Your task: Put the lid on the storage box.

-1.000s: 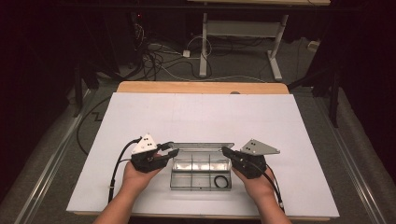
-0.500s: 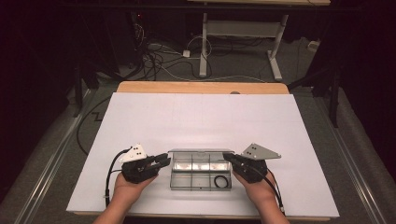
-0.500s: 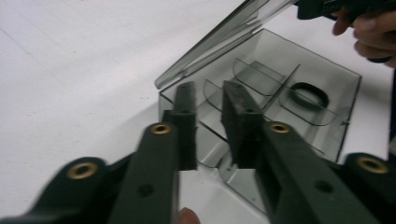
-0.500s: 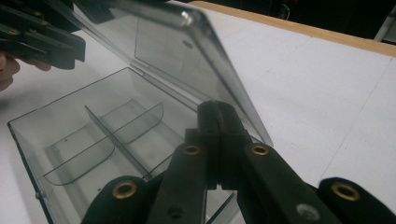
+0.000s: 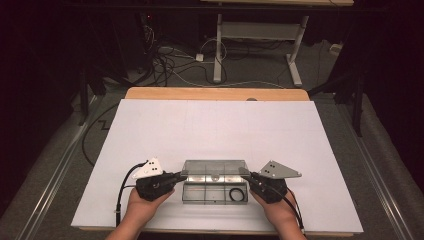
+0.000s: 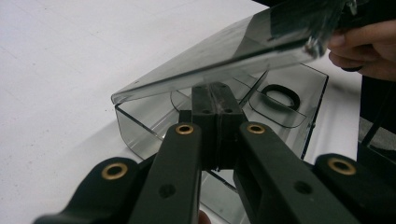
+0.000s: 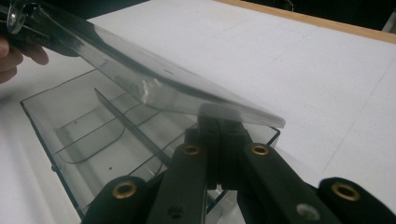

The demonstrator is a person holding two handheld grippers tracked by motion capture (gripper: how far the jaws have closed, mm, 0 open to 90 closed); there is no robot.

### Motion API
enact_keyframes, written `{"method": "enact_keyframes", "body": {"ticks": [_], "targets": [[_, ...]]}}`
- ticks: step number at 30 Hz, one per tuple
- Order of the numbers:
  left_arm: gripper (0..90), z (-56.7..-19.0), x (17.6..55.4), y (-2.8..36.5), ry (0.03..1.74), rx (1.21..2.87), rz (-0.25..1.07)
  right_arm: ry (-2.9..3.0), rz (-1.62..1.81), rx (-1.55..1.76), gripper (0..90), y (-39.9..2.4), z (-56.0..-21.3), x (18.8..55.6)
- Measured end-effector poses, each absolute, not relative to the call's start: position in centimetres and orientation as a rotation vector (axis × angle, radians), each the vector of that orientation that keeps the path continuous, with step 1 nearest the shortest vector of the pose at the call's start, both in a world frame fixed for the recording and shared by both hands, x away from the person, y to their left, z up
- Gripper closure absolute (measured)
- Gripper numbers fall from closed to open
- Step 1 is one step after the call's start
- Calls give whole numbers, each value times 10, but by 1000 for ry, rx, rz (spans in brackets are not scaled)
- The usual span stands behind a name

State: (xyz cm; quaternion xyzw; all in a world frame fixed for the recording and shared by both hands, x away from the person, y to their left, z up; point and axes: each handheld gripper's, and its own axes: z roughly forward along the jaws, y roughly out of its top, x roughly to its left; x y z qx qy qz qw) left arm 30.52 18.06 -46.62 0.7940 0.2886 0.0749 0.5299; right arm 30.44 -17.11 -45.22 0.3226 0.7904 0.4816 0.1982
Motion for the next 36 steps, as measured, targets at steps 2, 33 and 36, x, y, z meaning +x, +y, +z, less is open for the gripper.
{"method": "enact_keyframes", "body": {"ticks": [2,33,36], "targets": [[876,-466,305,181,687,1893,176,2214,1346,906,900,-171,-453,303],[876,-481,291,179,666,1958,207,2172,1231,1045,793,-223,-467,284],[876,-482,289,180,663,1957,215,2163,1193,1078,631,-230,-469,284]]}}
